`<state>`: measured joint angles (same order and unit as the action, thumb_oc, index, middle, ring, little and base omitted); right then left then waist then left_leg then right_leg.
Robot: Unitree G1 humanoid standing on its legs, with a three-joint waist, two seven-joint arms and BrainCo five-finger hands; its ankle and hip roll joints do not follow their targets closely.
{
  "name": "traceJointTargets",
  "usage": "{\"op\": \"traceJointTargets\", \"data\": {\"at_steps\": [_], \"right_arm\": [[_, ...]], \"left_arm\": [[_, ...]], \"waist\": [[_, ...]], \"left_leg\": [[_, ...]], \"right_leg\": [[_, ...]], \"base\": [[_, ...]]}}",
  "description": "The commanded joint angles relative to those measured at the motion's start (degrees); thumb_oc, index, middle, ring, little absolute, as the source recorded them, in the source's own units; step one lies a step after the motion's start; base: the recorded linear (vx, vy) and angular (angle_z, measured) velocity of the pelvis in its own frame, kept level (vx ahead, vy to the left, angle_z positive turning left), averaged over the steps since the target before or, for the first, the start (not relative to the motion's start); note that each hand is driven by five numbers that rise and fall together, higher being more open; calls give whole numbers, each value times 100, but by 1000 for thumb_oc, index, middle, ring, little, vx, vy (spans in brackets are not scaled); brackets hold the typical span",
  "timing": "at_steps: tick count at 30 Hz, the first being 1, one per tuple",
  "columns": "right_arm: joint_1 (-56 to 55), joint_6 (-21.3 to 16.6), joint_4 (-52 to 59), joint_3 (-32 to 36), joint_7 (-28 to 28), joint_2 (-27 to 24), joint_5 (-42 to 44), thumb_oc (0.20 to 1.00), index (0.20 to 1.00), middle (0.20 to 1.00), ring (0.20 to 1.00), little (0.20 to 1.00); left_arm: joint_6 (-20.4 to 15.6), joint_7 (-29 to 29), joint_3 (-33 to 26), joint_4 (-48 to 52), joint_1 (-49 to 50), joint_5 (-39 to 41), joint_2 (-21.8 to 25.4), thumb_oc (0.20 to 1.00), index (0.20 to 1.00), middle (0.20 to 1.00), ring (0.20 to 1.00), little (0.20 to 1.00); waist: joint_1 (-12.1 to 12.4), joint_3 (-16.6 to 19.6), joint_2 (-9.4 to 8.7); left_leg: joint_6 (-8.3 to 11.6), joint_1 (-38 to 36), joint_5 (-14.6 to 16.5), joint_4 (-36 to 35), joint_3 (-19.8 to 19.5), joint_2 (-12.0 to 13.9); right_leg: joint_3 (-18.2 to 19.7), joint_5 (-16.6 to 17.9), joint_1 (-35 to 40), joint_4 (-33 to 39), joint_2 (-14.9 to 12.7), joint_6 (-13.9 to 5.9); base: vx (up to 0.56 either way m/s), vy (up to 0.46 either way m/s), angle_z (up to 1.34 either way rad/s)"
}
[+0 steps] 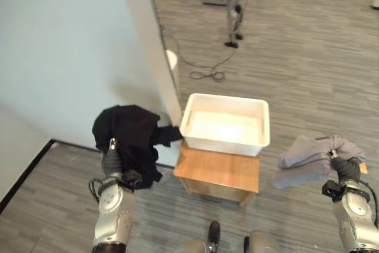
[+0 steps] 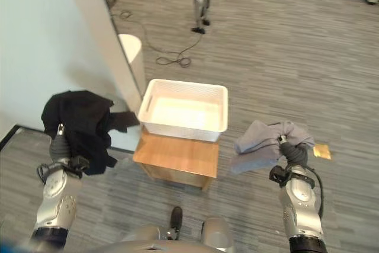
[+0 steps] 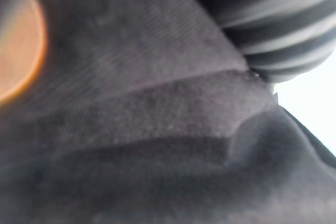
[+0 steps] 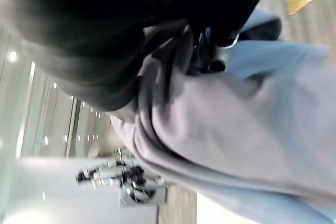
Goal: Pick up bed clothes into laundry basket.
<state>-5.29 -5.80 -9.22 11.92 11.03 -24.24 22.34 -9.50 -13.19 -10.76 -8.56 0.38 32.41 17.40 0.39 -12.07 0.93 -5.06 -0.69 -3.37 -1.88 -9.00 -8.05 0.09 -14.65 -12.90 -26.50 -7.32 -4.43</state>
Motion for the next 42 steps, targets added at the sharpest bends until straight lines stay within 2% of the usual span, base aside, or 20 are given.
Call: {"op": "traceJointTargets", "data": {"at_steps": [1, 2, 3, 5, 6, 8, 9, 11, 13, 28, 33, 35, 38, 40, 42], "right_arm": [[672, -632, -120, 839, 516, -720, -369, 200, 200, 200, 200, 200], [697, -454, -155, 867, 505, -893, -462, 200, 200, 200, 200, 200], [528, -356, 293, 922, 203, -844, -319, 200, 200, 200, 200, 200], [682, -563, 223, 1015, 261, -1018, -139, 200, 200, 200, 200, 200], [985, -558, 102, 978, 249, -1539, -140, 200, 200, 200, 200, 200], [1003, -571, 72, 967, 242, -1569, -126, 200, 200, 200, 200, 200], [1531, -499, -372, 580, 44, -2350, 79, 200, 200, 200, 200, 200], [1738, -479, -569, 375, 13, -2560, 129, 200, 200, 200, 200, 200], [2406, -426, -958, -219, -149, -3009, 237, 200, 200, 200, 200, 200], [3642, -226, -1615, -1600, -359, -2973, 279, 200, 200, 200, 200, 200], [3937, -143, -1888, -1969, -399, -2706, 278, 200, 200, 200, 200, 200], [4066, -80, -2086, -2285, -486, -2368, 307, 200, 200, 200, 200, 200], [4161, -22, -2158, -2433, -509, -2337, 228, 200, 200, 200, 200, 200], [4514, 190, -2394, -3045, -584, -2115, -385, 200, 200, 200, 200, 200], [4600, 211, -2447, -3153, -592, -2043, -431, 200, 200, 200, 200, 200]], "left_arm": [[-455, -31, -278, 604, 232, -305, 461, 200, 200, 200, 200, 200], [-361, 54, -115, 639, 238, -388, 499, 200, 200, 200, 200, 200], [-340, 130, -205, 696, 330, -248, 394, 200, 200, 200, 200, 200], [-455, 127, -191, 669, 406, -1, 173, 200, 200, 200, 200, 200], [-399, 262, -10, 642, 533, 22, 99, 200, 200, 200, 200, 200], [-399, 263, -12, 643, 534, 20, 81, 200, 200, 200, 200, 200], [-307, 356, 332, 581, 665, 53, 90, 200, 200, 200, 200, 200], [-286, 371, 411, 561, 677, 113, 78, 200, 200, 200, 200, 200], [-257, 414, 598, 529, 758, 134, 144, 200, 200, 200, 200, 200], [-284, 399, 746, 446, 729, 293, 397, 200, 200, 200, 200, 200], [-276, 412, 850, 441, 702, 334, 402, 200, 200, 200, 200, 200], [-288, 388, 903, 466, 641, 383, 446, 200, 200, 200, 200, 200], [-286, 384, 910, 461, 613, 395, 473, 200, 200, 200, 200, 200], [-290, 377, 949, 468, 545, 434, 518, 200, 200, 200, 200, 200], [-298, 365, 946, 461, 528, 449, 523, 200, 200, 200, 200, 200]], "waist": [[-4, -23, -258], [8, -1, -317], [72, 43, -383], [172, 170, -463], [281, 278, -525], [260, 271, -507], [411, 344, -601], [421, 342, -614], [502, 331, -674], [745, 234, -729], [830, 154, -754], [917, 40, -762], [928, 9, -767], [1041, -163, -753], [1050, -195, -749]], "left_leg": [[449, -80, 333, 85, -15, 524], [472, 16, 424, 315, -140, 450], [489, 42, 423, 303, -207, 458], [516, 26, 369, 169, -282, 507], [567, 19, 321, 73, -325, 557], [568, 6, 316, 61, -342, 560], [641, -3, 247, -32, -445, 589], [660, -15, 219, -67, -483, 603], [700, -30, 167, -117, -541, 619], [758, 18, 103, -217, -743, 626], [744, 74, 99, -208, -749, 614], [739, 167, 72, -185, -780, 599], [743, 214, 55, -185, -787, 599], [756, 375, -16, -199, -847, 587], [757, 422, -33, -199, -865, 586]], "right_leg": [[196, 1376, 537, 1950, 307, -235], [376, 1331, 757, 2072, 303, -241], [377, 1288, 882, 2211, 287, -199], [257, 1353, 1092, 2446, 266, -153], [113, 1359, 1261, 2644, 271, -160], [94, 1372, 1289, 2676, 272, -159], [-69, 1367, 1482, 2870, 309, -136], [-124, 1367, 1529, 2899, 319, -129], [-204, 1349, 1611, 2943, 359, -102], [-464, 1299, 1668, 2990, 404, -76], [-453, 1318, 1635, 3021, 422, -75], [-462, 1340, 1561, 3017, 428, -66], [-472, 1351, 1520, 3017, 430, -64], [-515, 1421, 1368, 3062, 466, -57], [-528, 1435, 1327, 3075, 471, -53]], "base": [[188, -169, 95], [70, -76, 100], [128, -121, 100], [176, -154, 31], [146, -125, 7], [72, -73, 21], [57, -94, 42], [35, -67, 53], [3, -33, 34], [1, -6, 9], [-11, 1, -2], [-56, -4, -1], [-44, -5, -1], [-83, -15, -1], [-47, -2, -2]]}}
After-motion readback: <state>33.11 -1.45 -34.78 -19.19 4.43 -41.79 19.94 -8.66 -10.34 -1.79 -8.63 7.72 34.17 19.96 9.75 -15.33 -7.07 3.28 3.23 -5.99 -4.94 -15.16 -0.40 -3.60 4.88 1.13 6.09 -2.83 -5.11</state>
